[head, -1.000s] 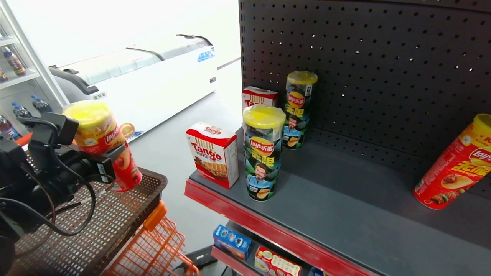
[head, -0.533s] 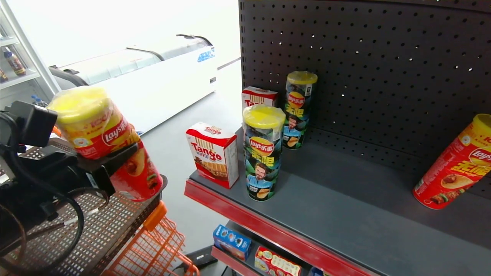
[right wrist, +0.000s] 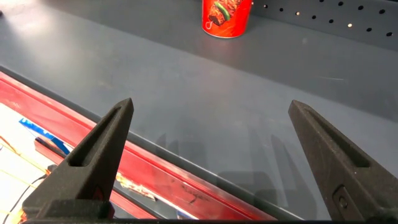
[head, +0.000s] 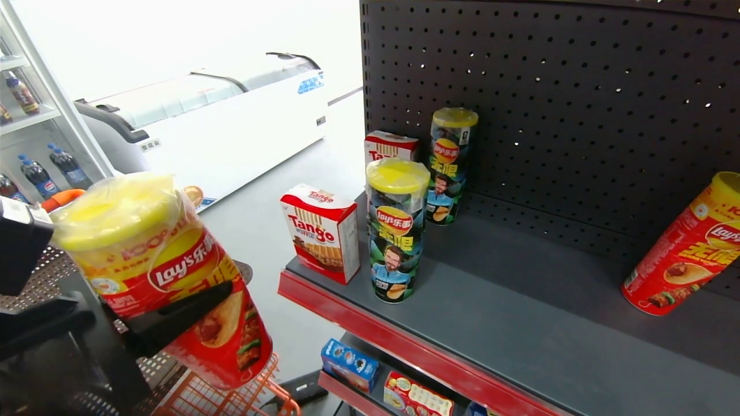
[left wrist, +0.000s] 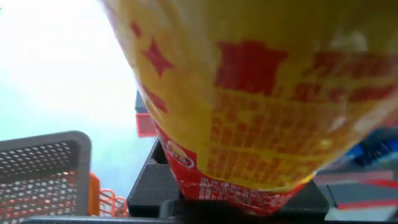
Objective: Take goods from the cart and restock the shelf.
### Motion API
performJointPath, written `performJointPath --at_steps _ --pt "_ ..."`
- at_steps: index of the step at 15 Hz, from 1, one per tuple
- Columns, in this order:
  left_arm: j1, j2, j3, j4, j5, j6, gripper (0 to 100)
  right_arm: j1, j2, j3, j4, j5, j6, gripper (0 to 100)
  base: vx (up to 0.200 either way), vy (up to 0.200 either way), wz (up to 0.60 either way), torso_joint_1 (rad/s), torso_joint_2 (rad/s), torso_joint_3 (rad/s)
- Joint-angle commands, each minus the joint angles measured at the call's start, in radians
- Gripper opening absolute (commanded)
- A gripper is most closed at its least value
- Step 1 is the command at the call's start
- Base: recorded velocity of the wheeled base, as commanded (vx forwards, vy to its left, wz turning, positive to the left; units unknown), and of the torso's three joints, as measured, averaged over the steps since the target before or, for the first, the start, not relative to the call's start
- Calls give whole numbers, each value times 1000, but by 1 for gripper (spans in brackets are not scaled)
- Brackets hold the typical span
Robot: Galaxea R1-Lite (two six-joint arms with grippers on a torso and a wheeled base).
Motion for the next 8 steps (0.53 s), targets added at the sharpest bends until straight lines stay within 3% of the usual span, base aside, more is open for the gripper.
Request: performJointPath --at_steps 1,8 --pt "-49 -31 4 7 -23 -2 0 0 1 0 0 0 0 100 0 0 0 0 0 0" --pt "-46 -24 -6 8 -224 3 0 0 1 0 0 0 0 100 0 0 0 0 0 0"
